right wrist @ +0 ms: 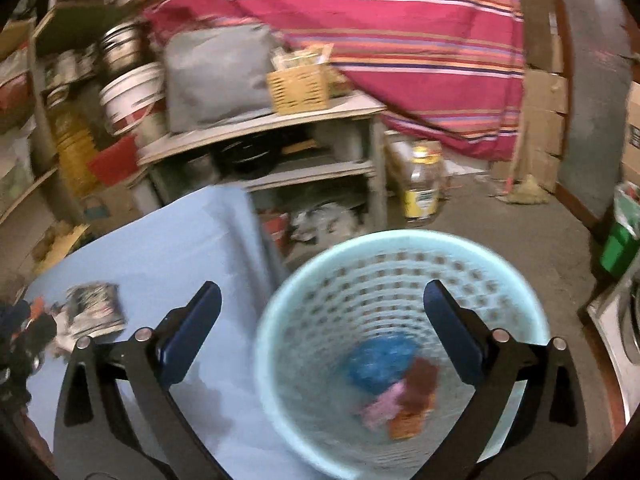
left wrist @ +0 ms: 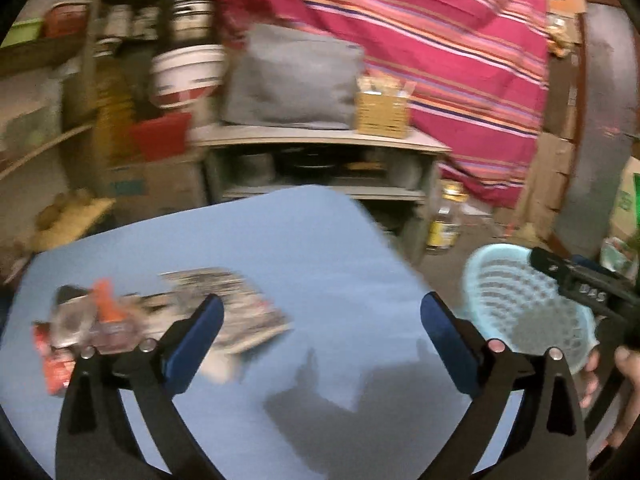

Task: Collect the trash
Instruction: 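Grasp the red chip bag with the left tool while the right tool grasps the patterned snack bag, then carry both bags to the basket and open both tools to drop them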

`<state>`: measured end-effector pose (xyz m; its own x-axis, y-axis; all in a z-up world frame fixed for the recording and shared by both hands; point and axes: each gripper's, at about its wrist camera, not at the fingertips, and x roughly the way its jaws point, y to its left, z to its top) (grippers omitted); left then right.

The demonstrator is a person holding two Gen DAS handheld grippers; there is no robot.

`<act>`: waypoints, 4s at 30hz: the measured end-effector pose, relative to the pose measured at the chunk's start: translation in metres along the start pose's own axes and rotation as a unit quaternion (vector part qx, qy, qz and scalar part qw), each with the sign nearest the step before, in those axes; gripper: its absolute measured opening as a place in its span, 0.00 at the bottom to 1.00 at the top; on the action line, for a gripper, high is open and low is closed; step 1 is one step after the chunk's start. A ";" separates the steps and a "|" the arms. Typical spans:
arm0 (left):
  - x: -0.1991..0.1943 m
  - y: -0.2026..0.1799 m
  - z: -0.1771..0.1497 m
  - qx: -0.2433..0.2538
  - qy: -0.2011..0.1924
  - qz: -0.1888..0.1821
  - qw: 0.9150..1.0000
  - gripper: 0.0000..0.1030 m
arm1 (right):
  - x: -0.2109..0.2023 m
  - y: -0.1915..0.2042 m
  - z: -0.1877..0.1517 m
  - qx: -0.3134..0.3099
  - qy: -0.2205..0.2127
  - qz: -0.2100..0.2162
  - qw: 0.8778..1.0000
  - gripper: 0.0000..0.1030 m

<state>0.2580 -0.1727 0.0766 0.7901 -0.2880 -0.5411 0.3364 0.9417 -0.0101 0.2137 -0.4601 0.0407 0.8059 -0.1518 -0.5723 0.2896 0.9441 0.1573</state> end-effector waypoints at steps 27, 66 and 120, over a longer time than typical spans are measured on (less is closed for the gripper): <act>-0.028 0.248 -0.072 -0.108 0.047 0.184 0.976 0.94 | 0.047 0.210 -0.048 -0.130 0.053 0.084 0.987 0.96; 0.016 0.277 -0.089 -0.126 0.109 0.109 0.980 0.79 | 0.074 0.255 -0.062 -0.176 0.081 0.143 0.971 0.13; 0.029 -0.106 0.009 0.022 0.000 -0.089 0.996 0.60 | -0.039 -0.071 -0.005 -0.011 -0.006 0.020 1.000 0.04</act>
<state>0.2498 -0.2827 0.0700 0.7163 -0.4493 -0.5339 0.4933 0.8672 -0.0679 0.1590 -0.5199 0.0484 0.8228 -0.1175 -0.5561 0.2455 0.9559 0.1612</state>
